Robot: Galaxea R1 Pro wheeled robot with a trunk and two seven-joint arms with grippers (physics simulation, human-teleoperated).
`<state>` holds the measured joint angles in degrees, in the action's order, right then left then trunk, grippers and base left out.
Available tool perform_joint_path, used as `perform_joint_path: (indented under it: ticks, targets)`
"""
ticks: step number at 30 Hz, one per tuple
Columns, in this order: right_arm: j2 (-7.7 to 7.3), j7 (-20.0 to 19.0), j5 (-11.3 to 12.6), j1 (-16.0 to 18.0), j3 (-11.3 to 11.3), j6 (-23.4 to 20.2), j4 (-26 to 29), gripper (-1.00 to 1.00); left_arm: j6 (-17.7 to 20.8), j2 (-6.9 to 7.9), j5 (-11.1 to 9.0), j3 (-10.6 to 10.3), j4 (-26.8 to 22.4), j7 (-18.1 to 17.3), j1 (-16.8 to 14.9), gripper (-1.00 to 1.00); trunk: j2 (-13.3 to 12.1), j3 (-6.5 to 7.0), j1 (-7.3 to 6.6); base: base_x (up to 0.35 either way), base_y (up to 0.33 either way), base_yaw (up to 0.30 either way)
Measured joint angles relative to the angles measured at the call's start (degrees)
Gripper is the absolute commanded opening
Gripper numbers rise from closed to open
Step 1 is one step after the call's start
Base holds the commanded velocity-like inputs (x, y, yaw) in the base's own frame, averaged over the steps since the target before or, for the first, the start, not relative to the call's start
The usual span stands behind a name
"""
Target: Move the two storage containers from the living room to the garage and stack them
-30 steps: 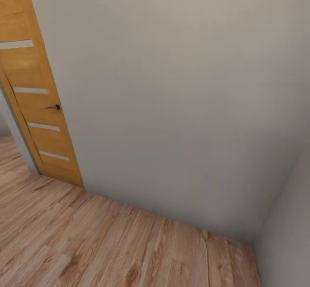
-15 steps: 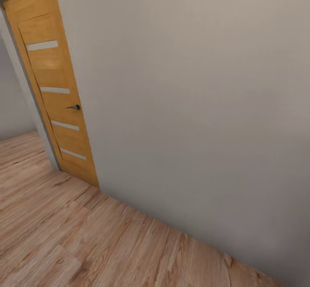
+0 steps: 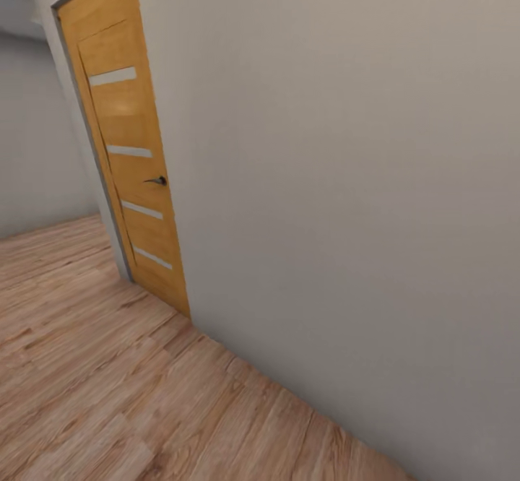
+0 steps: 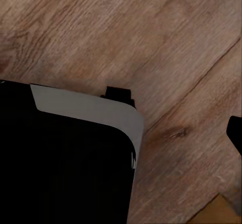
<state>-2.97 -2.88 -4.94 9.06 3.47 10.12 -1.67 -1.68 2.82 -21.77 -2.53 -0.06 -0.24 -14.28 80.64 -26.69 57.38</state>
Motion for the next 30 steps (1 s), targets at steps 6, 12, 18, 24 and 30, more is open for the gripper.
perform_joint_path:
  ticks: [6, 12, 18, 24, 30]
  targets:
    - [0.0, 0.0, 0.0, 0.0, 0.0, 0.0, 0.0, 1.0, 0.0, 0.0, 0.0, 0.0, 0.0, 0.0, 0.0, 1.0, 0.0, 0.0, 0.0, 0.309, 0.0, 0.268]
    - [0.0, 0.0, 0.0, 0.0, 0.0, 0.0, 0.0, 1.0, 0.0, 0.0, 0.0, 0.0, 0.0, 0.0, 0.0, 1.0, 0.0, 0.0, 0.02, 0.143, 0.0, 0.268]
    - [0.0, 0.0, 0.0, 0.0, 0.0, 0.0, 0.0, 1.0, 0.0, 0.0, 0.0, 0.0, 0.0, 0.0, 0.0, 1.0, 0.0, 0.0, 0.03, 0.013, 0.0, 0.269]
    - [0.0, 0.0, 0.0, 0.0, 0.0, 0.0, 0.0, 1.0, 0.0, 0.0, 0.0, 0.0, 0.0, 0.0, 0.0, 1.0, 0.0, 0.0, 0.03, 0.001, 0.0, 0.268]
    - [0.0, 0.0, 0.0, 0.0, 0.0, 0.0, 0.0, 1.0, 0.0, 0.0, 0.0, 0.0, 0.0, 0.0, 0.0, 1.0, 0.0, 0.0, 0.03, 0.0, 0.0, 0.268]
